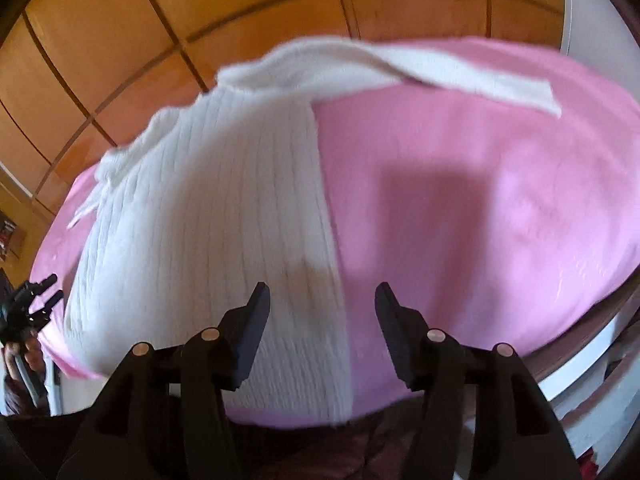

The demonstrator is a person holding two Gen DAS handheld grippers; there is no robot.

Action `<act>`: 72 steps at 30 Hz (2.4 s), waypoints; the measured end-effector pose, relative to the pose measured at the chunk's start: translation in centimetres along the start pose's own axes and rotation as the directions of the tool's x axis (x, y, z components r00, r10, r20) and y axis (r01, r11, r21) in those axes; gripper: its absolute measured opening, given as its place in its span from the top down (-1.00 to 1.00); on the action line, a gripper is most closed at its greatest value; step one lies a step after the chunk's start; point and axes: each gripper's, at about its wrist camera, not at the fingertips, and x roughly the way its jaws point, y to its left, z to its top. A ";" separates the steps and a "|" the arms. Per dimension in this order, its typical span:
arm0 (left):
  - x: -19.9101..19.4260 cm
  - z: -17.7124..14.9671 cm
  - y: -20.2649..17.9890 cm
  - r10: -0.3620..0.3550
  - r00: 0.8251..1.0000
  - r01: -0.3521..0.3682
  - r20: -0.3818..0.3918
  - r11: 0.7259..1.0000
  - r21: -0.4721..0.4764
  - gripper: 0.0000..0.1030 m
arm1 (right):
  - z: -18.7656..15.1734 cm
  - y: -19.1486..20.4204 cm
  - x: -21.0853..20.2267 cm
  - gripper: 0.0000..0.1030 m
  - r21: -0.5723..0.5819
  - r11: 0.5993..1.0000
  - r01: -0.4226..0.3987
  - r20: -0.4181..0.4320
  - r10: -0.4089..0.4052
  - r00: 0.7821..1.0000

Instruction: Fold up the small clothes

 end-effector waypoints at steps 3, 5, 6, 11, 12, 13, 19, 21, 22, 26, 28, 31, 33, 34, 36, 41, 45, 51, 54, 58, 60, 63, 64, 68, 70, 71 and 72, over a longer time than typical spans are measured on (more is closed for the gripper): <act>0.0 3.5 2.5 0.063 0.997 -0.059 0.052 0.996 -0.072 -0.08 | 0.9 2.1 0.6 -0.21 -0.027 0.999 -0.041 0.022 0.042 0.999; 0.4 6.0 4.9 0.093 0.993 -0.082 0.070 0.986 -0.144 -0.14 | 1.4 4.8 2.1 -0.22 -0.066 0.994 -0.089 0.012 0.090 0.996; 0.7 7.1 5.5 0.104 0.991 -0.089 0.079 0.981 -0.170 -0.14 | 1.4 5.8 2.5 -0.23 -0.085 0.990 -0.109 0.001 0.109 0.994; 3.1 13.1 6.6 0.179 0.977 -0.153 0.116 0.967 -0.204 -0.37 | 1.1 11.7 6.3 -0.23 -0.186 0.965 -0.183 -0.082 0.170 0.982; 3.9 14.2 6.4 0.192 0.975 -0.167 0.112 0.965 -0.200 -0.41 | 1.1 12.4 6.9 -0.24 -0.203 0.961 -0.189 -0.091 0.174 0.981; 4.9 15.2 6.2 0.197 0.975 -0.174 0.103 0.966 -0.193 -0.42 | 1.1 13.4 7.5 -0.25 -0.220 0.956 -0.196 -0.102 0.177 0.979; 9.4 19.1 5.1 0.337 0.941 -0.332 0.042 0.939 -0.088 -0.05 | 1.0 15.3 9.5 -0.33 -0.255 0.944 -0.208 -0.134 0.178 0.975; 10.2 19.8 5.2 0.359 0.933 -0.358 0.022 0.933 -0.033 0.54 | 1.0 15.3 10.0 -0.36 -0.245 0.948 -0.205 -0.143 0.174 0.974; 10.0 20.0 5.3 0.378 0.925 -0.378 0.020 0.926 -0.019 0.94 | 1.1 15.4 10.2 -0.38 -0.239 0.949 -0.204 -0.146 0.172 0.974; 6.0 21.7 5.7 0.353 0.923 -0.347 0.156 0.936 -0.065 0.94 | 1.4 16.0 10.9 -0.43 -0.239 0.951 -0.198 -0.149 0.166 0.975; 2.2 23.1 6.6 0.369 0.894 -0.351 0.255 0.929 -0.117 0.94 | 1.5 16.0 11.0 -0.44 -0.238 0.951 -0.198 -0.147 0.167 0.975; -4.3 24.6 8.5 0.432 0.810 -0.388 0.396 0.902 -0.190 0.95 | 1.7 16.1 11.3 -0.47 -0.239 0.950 -0.199 -0.143 0.169 0.975; -7.6 24.9 10.4 0.486 0.756 -0.424 0.439 0.874 -0.237 0.95 | 1.6 16.0 11.5 -0.49 -0.240 0.950 -0.199 -0.137 0.170 0.976; -9.0 24.7 11.7 0.520 0.727 -0.451 0.448 0.854 -0.260 0.95 | 1.5 16.1 11.6 -0.52 -0.242 0.950 -0.197 -0.134 0.168 0.977; -9.5 24.3 12.9 0.576 0.691 -0.503 0.438 0.817 -0.281 0.95 | 1.4 16.3 11.7 -0.55 -0.250 0.950 -0.190 -0.127 0.162 0.979; -6.6 20.9 15.1 0.694 0.642 -0.651 0.326 0.718 -0.245 0.95 | 1.2 16.8 11.9 -0.60 -0.270 0.948 -0.171 -0.118 0.143 0.983; -4.1 18.3 15.7 0.699 0.677 -0.666 0.229 0.715 -0.213 0.94 | 1.5 16.8 11.7 -0.58 -0.268 0.949 -0.165 -0.116 0.139 0.983; -4.9 12.4 12.2 0.351 0.918 -0.335 0.184 0.936 -0.110 0.01 | 2.5 14.2 10.0 -0.58 -0.195 0.970 -0.145 -0.069 0.134 0.989; -4.8 8.1 9.2 0.094 0.992 -0.094 0.081 0.996 0.001 0.01 | 3.6 11.3 8.6 -0.58 -0.129 0.987 -0.094 -0.021 0.092 0.996; -3.6 1.5 5.6 -0.143 0.984 0.154 -0.107 0.982 0.106 0.01 | 4.0 6.4 6.7 -0.58 -0.059 0.998 0.027 0.027 -0.026 0.999; -2.7 -1.8 4.6 -0.228 0.950 0.254 -0.212 0.962 0.100 0.01 | 3.4 3.7 6.1 -0.58 -0.023 0.997 0.071 0.007 -0.071 0.997; -2.5 -6.1 3.2 -0.316 0.897 0.358 -0.310 0.929 0.090 0.00 | 1.6 0.9 5.6 -0.58 0.006 0.998 0.065 -0.054 -0.065 0.996; -2.3 -6.5 3.1 -0.331 0.883 0.377 -0.334 0.922 0.084 -0.07 | 1.0 0.3 5.5 -0.54 0.020 0.999 0.035 -0.079 -0.033 0.996; -2.0 -11.0 0.8 -0.283 0.874 0.369 -0.396 0.915 0.162 0.37 | -1.4 0.5 5.4 0.09 0.003 1.000 -0.028 -0.127 0.028 0.991; -1.9 -11.3 -0.2 -0.233 0.892 0.336 -0.387 0.915 0.222 0.90 | -1.5 1.3 5.1 0.80 -0.004 0.997 -0.073 -0.135 0.072 0.988; -2.6 -11.0 -0.7 -0.252 0.896 0.351 -0.365 0.907 0.234 0.90 | -1.1 1.7 4.8 0.81 0.000 0.994 -0.113 -0.134 0.112 0.985; -1.9 -9.3 -1.1 -0.276 0.895 0.368 -0.349 0.900 0.233 0.91 | -0.6 2.2 4.0 0.83 -0.014 0.991 -0.134 -0.109 0.132 0.985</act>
